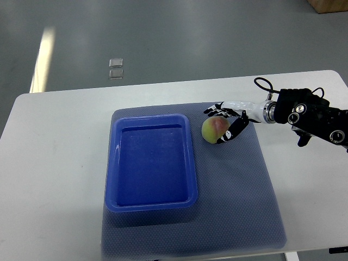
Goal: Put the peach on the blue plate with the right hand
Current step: 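Close the right hand fingers around the peach, then lift the peach with the right hand and carry it over the tray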
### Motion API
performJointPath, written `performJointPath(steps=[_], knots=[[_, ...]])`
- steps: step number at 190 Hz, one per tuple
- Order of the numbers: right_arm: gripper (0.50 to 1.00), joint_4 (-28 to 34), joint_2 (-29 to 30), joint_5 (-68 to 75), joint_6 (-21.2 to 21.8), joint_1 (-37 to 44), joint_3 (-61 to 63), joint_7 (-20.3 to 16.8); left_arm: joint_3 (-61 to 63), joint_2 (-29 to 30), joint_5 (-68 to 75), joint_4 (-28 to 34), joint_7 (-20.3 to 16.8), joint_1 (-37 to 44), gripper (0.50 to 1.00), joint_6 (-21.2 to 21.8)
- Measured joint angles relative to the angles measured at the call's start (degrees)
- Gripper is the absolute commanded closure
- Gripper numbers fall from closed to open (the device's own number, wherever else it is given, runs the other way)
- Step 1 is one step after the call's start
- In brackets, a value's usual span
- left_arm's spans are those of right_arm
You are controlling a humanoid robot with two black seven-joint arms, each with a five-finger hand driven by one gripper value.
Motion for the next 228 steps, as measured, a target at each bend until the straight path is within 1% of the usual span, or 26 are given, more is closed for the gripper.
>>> performJointPath(steps=[11,12,22,32,37,45,46,47,48,50,51,52,53,54,55,56,59,60,61,63,97,114,141,172,200,228], knots=[[0.638,0.0,0.0,0.0,-0.1,-0.2,0.0,0.0,0.0,0.0,0.0,0.0,0.0,0.0,0.500,0.0],[0.678,0.0,0.0,0.0,-0.2,-0.2,0.0,0.0,0.0,0.0,0.0,0.0,0.0,0.0,0.500,0.0],[0.701,0.0,0.1,0.0,-0.3,-0.3,0.0,0.1,-0.1,0.0,0.0,0.0,0.0,0.0,0.500,0.0],[0.701,0.0,0.1,0.0,-0.5,-0.6,0.0,0.1,-0.1,0.0,0.0,0.0,0.0,0.0,0.500,0.0],[0.730,0.0,0.1,0.0,-0.5,-0.8,0.0,0.1,-0.1,0.0,0.0,0.0,0.0,0.0,0.500,0.0],[0.783,0.0,0.4,-0.1,-0.6,-1.1,0.0,0.2,-0.1,0.0,0.0,0.0,0.0,0.0,0.500,0.0],[0.803,0.0,0.5,-0.1,-0.6,-1.1,0.0,0.2,-0.1,0.0,0.0,0.0,0.0,0.0,0.500,0.0],[0.803,0.0,0.5,-0.1,-0.6,-1.2,0.0,0.2,-0.1,0.0,0.0,0.0,0.0,0.0,0.500,0.0],[0.830,0.0,0.6,-0.1,-0.6,-1.2,0.0,0.2,-0.1,0.0,0.0,0.0,0.0,0.0,0.500,0.0],[0.830,0.0,0.7,-0.2,-0.6,-1.3,-0.1,0.2,-0.1,0.0,0.0,0.0,0.0,0.0,0.500,0.0],[0.858,0.0,0.7,-0.2,-0.6,-1.3,-0.1,0.2,-0.1,0.0,0.0,0.0,0.0,0.0,0.500,0.0],[0.859,0.0,0.8,-0.2,-0.6,-1.3,-0.1,0.2,-0.1,0.0,0.0,0.0,0.0,0.0,0.500,0.0],[0.889,0.0,0.8,-0.3,-0.6,-1.4,-0.1,0.2,-0.1,0.0,0.0,0.0,0.0,0.0,0.500,0.0],[0.889,0.0,0.9,-0.3,-0.6,-1.4,-0.1,0.2,-0.1,0.0,0.0,0.0,0.0,0.0,0.500,0.0],[0.916,0.0,0.9,-0.4,-0.6,-1.4,-0.1,0.2,-0.1,0.0,0.0,0.0,0.0,0.0,0.500,0.0],[0.916,0.0,1.0,-0.4,-0.6,-1.4,-0.1,0.2,-0.1,0.0,0.0,0.0,0.0,0.0,0.500,0.0],[0.965,0.0,1.1,-0.5,-0.7,-1.5,-0.1,0.3,-0.1,0.0,0.0,0.0,0.0,0.0,0.500,0.0],[0.965,0.0,1.1,-0.6,-0.7,-1.5,-0.1,0.3,-0.1,0.0,0.0,0.0,0.0,0.0,0.500,0.0],[0.987,0.0,1.2,-0.6,-0.7,-1.5,-0.1,0.3,-0.1,0.0,0.0,0.0,0.0,0.0,0.500,0.0],[1.000,0.0,1.2,-0.7,-0.7,-1.5,-0.1,0.3,-0.1,0.0,0.0,0.0,0.0,0.0,0.500,0.0],[1.000,1.2,-0.6,-1.0,0.2,0.7,0.7,0.9,-0.1,0.0,0.0,0.2,0.0,0.0,0.500,0.0],[1.000,3.1,-4.1,-0.2,2.2,4.6,1.1,1.0,-0.1,0.0,0.0,0.2,0.0,0.0,0.500,0.0],[1.000,9.4,-11.7,4.2,7.4,12.1,1.1,1.0,0.0,0.0,0.0,0.2,0.0,0.0,0.500,0.0],[1.000,15.3,-17.4,9.8,10.8,18.6,1.0,0.8,0.0,0.0,0.0,-0.1,0.0,0.0,0.500,0.0],[1.000,17.4,-17.6,11.2,10.5,20.7,0.7,0.7,0.0,0.0,0.0,-0.2,0.0,0.0,0.500,0.0],[1.000,17.4,-12.3,12.2,7.0,21.2,-0.5,0.7,0.0,0.0,0.0,-0.2,0.0,0.0,0.500,0.0]])
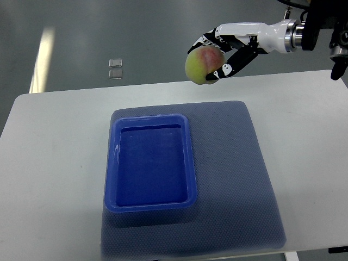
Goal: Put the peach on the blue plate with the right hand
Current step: 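Lift the peach with the right hand and carry it over the tray, then lower the peach into the blue tray and open the right hand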
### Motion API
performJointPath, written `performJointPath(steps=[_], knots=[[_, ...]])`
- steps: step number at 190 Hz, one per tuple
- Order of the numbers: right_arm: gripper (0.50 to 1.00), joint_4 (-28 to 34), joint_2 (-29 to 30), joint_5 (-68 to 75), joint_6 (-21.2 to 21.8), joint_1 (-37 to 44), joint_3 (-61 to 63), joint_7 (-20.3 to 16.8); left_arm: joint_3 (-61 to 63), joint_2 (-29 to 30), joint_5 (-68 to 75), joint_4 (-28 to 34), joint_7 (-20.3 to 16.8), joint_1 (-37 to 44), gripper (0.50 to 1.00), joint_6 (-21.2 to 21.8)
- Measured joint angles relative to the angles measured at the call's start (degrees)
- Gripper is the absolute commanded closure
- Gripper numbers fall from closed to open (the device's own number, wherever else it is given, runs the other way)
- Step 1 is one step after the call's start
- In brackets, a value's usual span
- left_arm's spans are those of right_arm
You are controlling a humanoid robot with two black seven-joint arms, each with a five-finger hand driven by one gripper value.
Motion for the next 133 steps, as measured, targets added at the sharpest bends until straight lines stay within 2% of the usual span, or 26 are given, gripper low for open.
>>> performJointPath(steps=[33,82,133], knots=[[1.000,-4.1,10.3,0.0,-1.7,0.8,-4.8,0.1,-0.1,0.0,0.0,0.0,0.0,0.0,0.500,0.0],[1.000,-14.2,26.3,-1.2,-3.8,-1.2,-8.8,0.1,-0.1,0.0,0.0,0.1,0.0,0.0,0.500,0.0],[1.000,-19.2,35.3,-6.7,-4.2,-8.2,-9.0,0.1,0.0,0.0,0.0,0.4,0.0,0.1,0.500,0.0]])
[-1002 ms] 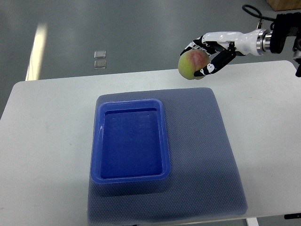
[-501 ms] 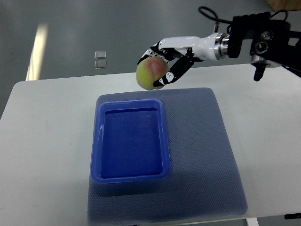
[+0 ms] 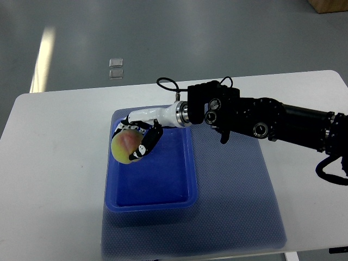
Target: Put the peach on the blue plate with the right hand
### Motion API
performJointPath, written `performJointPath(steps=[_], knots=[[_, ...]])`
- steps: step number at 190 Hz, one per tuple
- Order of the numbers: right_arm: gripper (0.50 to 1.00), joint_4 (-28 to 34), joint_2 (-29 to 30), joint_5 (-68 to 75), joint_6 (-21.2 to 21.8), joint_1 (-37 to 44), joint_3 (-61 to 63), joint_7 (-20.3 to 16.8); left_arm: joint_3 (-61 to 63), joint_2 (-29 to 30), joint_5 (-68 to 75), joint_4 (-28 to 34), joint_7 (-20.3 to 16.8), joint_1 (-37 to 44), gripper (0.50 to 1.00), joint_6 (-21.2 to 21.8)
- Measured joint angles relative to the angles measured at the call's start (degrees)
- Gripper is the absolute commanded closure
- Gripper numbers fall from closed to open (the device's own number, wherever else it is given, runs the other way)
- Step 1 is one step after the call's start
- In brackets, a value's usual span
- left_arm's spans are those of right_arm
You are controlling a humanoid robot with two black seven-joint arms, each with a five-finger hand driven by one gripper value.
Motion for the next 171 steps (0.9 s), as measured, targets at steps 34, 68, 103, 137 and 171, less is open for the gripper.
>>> performJointPath(steps=[34,68,103,137,171], knots=[[0.967,-1.4,0.7,-2.7,-1.1,-2.9,-0.8,0.0,0.0,0.0,0.0,-0.3,0.0,0.0,0.500,0.0],[0.581,-2.2,0.7,-3.6,-1.3,-3.3,-1.4,0.0,0.0,0.0,0.0,-0.3,0.1,0.0,0.500,0.0],[0.572,-2.1,-0.1,-3.3,-0.7,-3.1,-0.5,0.0,0.0,0.0,0.0,-0.2,0.1,0.0,0.500,0.0],[0.570,-1.6,-4.8,-2.3,-0.2,-0.3,4.1,0.0,0.0,0.0,0.0,0.0,0.1,0.0,0.500,0.0],[0.570,-1.5,-11.6,1.1,1.8,-0.6,17.4,0.2,0.0,0.0,0.0,0.0,0.0,0.0,0.500,0.0]])
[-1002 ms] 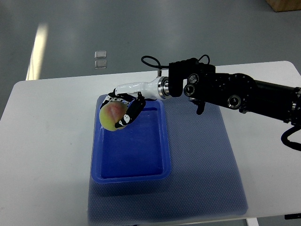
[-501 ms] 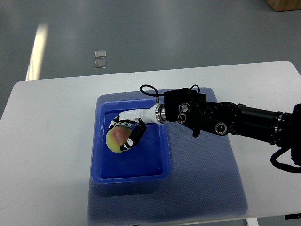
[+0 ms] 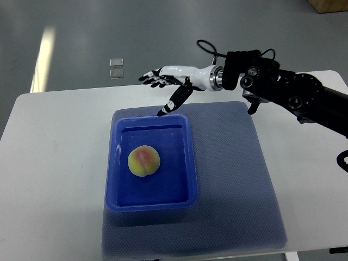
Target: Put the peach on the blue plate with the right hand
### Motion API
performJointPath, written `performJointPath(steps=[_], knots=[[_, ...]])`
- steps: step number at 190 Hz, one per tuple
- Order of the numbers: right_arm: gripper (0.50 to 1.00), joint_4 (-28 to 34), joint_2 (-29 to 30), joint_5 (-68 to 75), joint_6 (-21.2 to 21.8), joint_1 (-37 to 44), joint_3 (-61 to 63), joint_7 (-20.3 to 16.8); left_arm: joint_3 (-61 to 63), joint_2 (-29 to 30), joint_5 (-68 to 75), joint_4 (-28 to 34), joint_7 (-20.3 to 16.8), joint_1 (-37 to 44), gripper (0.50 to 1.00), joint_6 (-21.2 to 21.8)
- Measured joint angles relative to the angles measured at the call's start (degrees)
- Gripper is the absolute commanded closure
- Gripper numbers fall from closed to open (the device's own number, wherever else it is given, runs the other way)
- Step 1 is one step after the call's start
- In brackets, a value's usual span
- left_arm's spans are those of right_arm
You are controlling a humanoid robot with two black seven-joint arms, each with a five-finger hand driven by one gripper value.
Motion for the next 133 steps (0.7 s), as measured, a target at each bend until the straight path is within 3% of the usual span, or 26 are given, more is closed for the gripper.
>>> performJointPath(steps=[32,76,133], knots=[[0.570,-0.2,-3.6,8.4,1.1,-7.7,16.3,0.1,0.0,0.0,0.0,-0.3,0.0,0.0,0.500,0.0],[0.570,-1.3,-3.0,24.9,0.8,-22.0,35.8,1.1,0.0,0.0,0.1,-0.6,0.0,-0.1,0.500,0.0],[0.570,-9.5,3.9,44.6,1.1,-30.6,40.7,10.1,0.1,0.0,0.3,-0.6,0.0,-0.1,0.500,0.0]])
